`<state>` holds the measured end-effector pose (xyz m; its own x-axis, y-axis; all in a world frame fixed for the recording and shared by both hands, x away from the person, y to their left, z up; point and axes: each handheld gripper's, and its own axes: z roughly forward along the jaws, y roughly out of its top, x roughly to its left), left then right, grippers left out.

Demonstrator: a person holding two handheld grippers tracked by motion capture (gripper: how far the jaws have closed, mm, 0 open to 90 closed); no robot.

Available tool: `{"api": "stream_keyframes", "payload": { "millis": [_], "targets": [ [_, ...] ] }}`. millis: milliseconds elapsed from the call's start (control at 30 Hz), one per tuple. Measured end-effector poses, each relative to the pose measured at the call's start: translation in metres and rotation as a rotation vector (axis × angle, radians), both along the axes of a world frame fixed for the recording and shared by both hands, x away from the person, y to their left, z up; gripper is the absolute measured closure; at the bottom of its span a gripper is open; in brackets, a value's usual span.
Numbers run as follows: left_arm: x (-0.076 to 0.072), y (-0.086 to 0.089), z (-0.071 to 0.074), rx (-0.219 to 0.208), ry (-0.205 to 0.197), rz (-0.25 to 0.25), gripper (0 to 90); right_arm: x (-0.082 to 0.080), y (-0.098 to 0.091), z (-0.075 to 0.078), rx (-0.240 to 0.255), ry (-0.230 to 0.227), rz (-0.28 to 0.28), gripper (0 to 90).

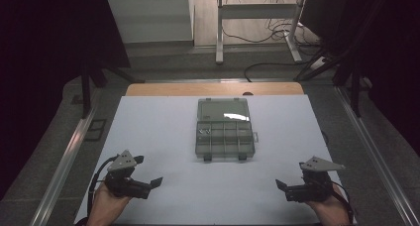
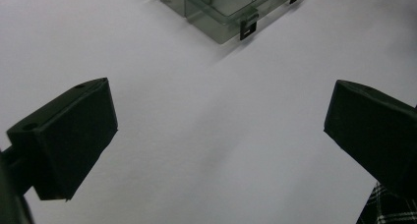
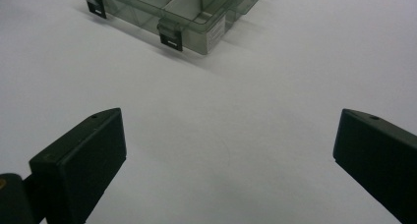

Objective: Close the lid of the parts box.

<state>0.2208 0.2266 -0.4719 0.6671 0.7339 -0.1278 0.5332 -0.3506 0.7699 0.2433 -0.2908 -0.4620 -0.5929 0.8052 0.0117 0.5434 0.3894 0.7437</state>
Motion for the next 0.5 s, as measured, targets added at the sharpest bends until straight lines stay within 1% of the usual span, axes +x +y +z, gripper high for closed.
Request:
{"api": "stream_keyframes", "payload": {
  "millis": [133, 267, 367, 467, 500],
  "targets": [
    [0.003, -0.001, 0.001, -0.011, 0.002, -0.004, 0.0, 0.002, 0.0, 0.001, 0.003, -0.004, -0.015, 0.0],
    [0.006, -0.003, 0.001, -0.022, 0.002, -0.02, 0.0, 0.004, 0.001, 0.004, 0.022, -0.006, -0.023, 0.0],
    [0.008, -0.006, 0.003, -0.042, -0.007, -0.037, 0.0, 0.005, 0.003, 0.005, 0.03, -0.005, -0.012, 0.0],
    [0.011, -0.008, 0.004, -0.06, -0.007, -0.047, 0.0, 0.007, 0.005, 0.006, 0.048, -0.003, -0.001, 0.0],
    [0.013, -0.009, 0.004, -0.066, -0.007, -0.051, 0.0, 0.007, 0.006, 0.006, 0.047, -0.005, 0.001, 0.0]
  ]
}}
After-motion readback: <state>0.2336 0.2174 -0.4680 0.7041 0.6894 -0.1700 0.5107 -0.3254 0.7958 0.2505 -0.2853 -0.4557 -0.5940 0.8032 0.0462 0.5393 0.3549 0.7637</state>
